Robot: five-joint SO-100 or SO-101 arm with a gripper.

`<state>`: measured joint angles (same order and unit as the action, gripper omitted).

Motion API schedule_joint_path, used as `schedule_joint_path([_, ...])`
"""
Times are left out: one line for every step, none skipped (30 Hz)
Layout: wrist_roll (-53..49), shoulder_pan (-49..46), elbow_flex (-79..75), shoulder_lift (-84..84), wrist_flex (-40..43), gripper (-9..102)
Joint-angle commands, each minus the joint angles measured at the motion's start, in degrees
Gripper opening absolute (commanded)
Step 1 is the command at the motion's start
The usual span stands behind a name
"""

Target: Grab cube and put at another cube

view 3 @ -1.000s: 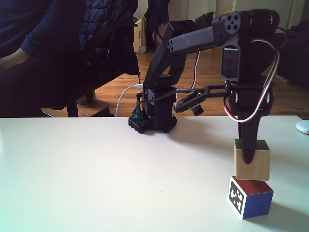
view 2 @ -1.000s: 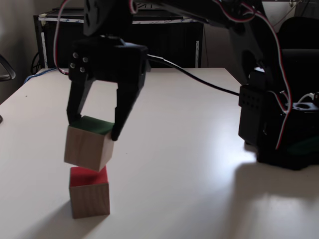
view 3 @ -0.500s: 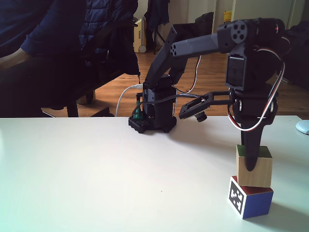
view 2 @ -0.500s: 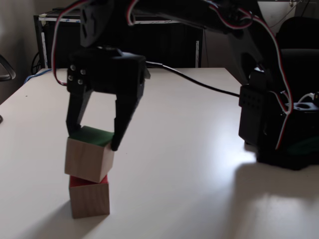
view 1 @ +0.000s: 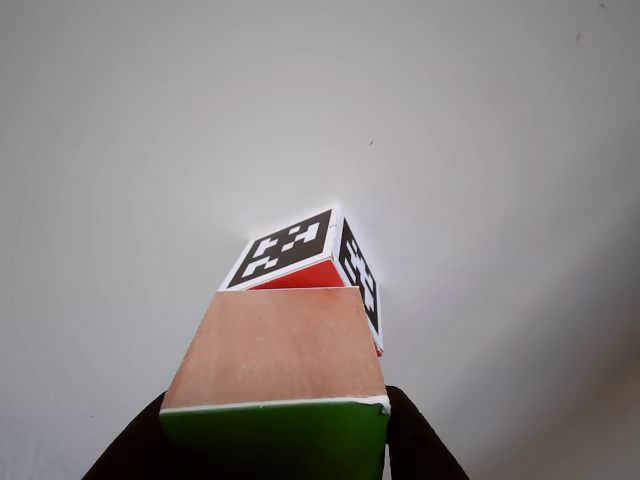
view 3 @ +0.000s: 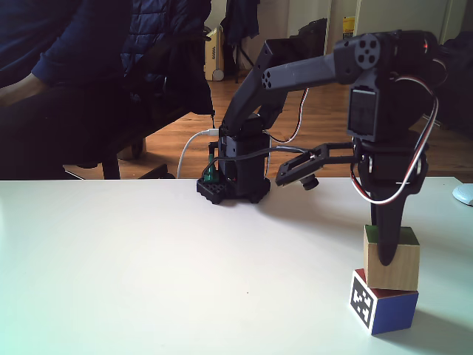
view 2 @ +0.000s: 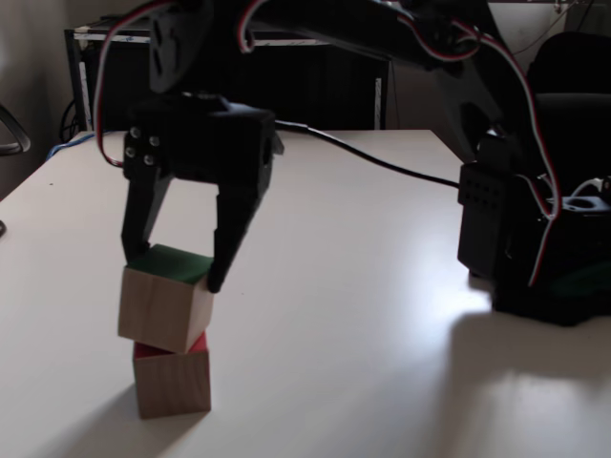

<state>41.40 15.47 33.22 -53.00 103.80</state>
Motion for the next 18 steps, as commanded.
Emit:
schedule_joint_path([0.2,-0.6,-2.8,-0.1,-0.2,26])
schedule_joint_path([0.4,-0.7,-2.9,0.0,-0.2,27])
schedule_joint_path([0.4,-0.7,-3.0,0.2,-0.2,29])
schedule_joint_path([0.5,-0.7,-3.0,0.2,-0.2,31])
schedule_joint_path([0.5,-0.8,-3.1,0.2,-0.2,31])
schedule_joint_path([0.4,-0.8,-3.2,0.2,-0.2,31])
schedule_joint_path([0.2,-0.7,-3.2,0.3,-0.2,31])
schedule_joint_path([0.3,-0.7,-3.3,0.3,-0.2,32])
schedule_joint_path([0.2,-0.7,-3.3,0.3,-0.2,33])
schedule_joint_path([0.2,-0.7,-3.3,0.3,-0.2,34])
schedule_joint_path([0.3,-0.7,-3.3,0.3,-0.2,35])
schedule_joint_path([0.4,-0.6,-3.3,0.3,-0.2,36])
schedule_joint_path([0.4,-0.6,-3.3,0.2,-0.2,36])
schedule_joint_path([0.4,-0.5,-3.1,-0.1,-0.2,37])
schedule_joint_path([0.6,-0.4,-2.8,-0.4,-0.2,37])
schedule_joint_path([0.6,-0.3,-2.5,-0.9,-0.2,37])
schedule_joint_path([0.6,-0.2,-1.9,-1.5,-0.2,37])
schedule_joint_path([0.8,-0.1,-1.4,-2.3,-0.2,38])
